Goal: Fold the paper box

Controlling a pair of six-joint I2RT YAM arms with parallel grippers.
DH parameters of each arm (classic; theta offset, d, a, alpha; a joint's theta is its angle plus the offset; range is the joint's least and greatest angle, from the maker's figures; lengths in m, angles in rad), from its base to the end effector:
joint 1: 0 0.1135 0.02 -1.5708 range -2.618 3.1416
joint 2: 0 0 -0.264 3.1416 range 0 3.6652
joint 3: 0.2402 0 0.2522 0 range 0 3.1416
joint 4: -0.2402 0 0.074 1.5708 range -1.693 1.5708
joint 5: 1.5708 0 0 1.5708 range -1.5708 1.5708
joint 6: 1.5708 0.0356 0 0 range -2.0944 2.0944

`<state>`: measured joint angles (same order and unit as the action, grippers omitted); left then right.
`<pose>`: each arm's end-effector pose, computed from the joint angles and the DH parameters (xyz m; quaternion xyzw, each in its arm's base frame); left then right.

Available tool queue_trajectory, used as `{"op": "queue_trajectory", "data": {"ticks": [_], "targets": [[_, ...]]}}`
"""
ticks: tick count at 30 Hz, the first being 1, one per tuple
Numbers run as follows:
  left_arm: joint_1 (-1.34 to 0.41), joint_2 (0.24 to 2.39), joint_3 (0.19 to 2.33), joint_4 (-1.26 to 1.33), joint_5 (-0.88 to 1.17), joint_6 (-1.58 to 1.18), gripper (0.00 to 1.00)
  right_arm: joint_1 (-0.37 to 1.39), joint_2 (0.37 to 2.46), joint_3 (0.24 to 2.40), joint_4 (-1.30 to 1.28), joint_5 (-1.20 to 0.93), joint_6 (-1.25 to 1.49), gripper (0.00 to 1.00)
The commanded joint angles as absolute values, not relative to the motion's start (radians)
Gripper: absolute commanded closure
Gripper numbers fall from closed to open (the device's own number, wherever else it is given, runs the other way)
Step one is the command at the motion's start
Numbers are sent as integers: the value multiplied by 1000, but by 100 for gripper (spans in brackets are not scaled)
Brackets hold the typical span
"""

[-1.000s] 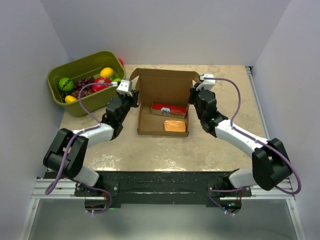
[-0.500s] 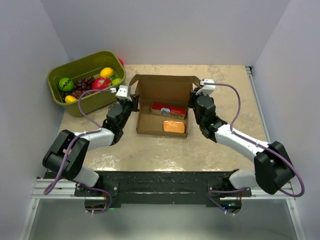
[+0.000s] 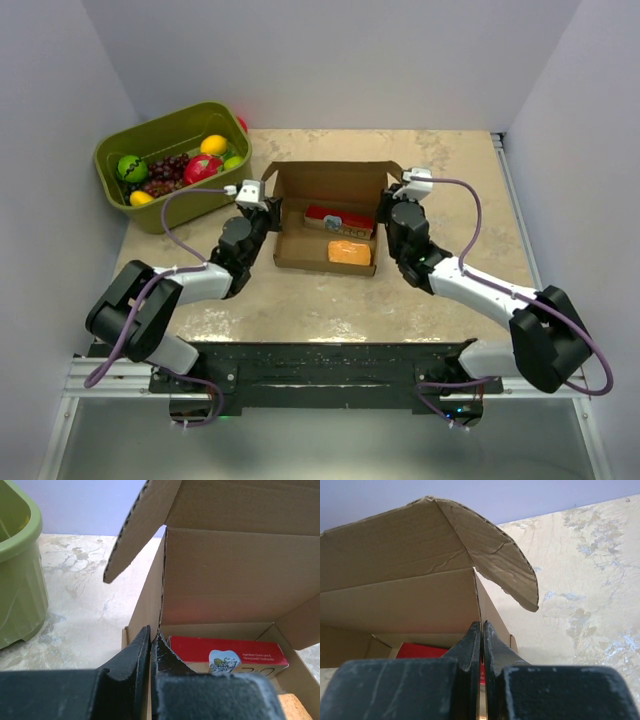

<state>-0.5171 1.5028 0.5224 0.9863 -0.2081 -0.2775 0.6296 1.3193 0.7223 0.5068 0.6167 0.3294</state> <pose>0.2619 -0.1405 0.2074 0.0107 0.7050 -0.2054 0.6787 0.2491 0.1560 0.2718 0.0972 0.7261 0.0977 0.6736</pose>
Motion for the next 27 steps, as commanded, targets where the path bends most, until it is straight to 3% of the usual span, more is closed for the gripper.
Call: {"op": "queue_trajectory", "data": {"ticks": [1, 17, 25, 26, 27], "targets": [[-568, 1511, 473, 894, -164, -310, 100, 660, 1305, 683, 523, 637, 400, 100], [-609, 1483, 370, 931, -215, -314, 100, 699, 1230, 582, 474, 696, 446, 100], [-614, 1447, 319, 946, -204, -308, 100, 710, 1105, 491, 388, 719, 466, 83], [-617, 1440, 305, 951, -184, -307, 100, 712, 1098, 482, 374, 721, 468, 72], [-615, 1430, 298, 954, -180, -310, 100, 710, 1089, 479, 367, 716, 471, 68]]}}
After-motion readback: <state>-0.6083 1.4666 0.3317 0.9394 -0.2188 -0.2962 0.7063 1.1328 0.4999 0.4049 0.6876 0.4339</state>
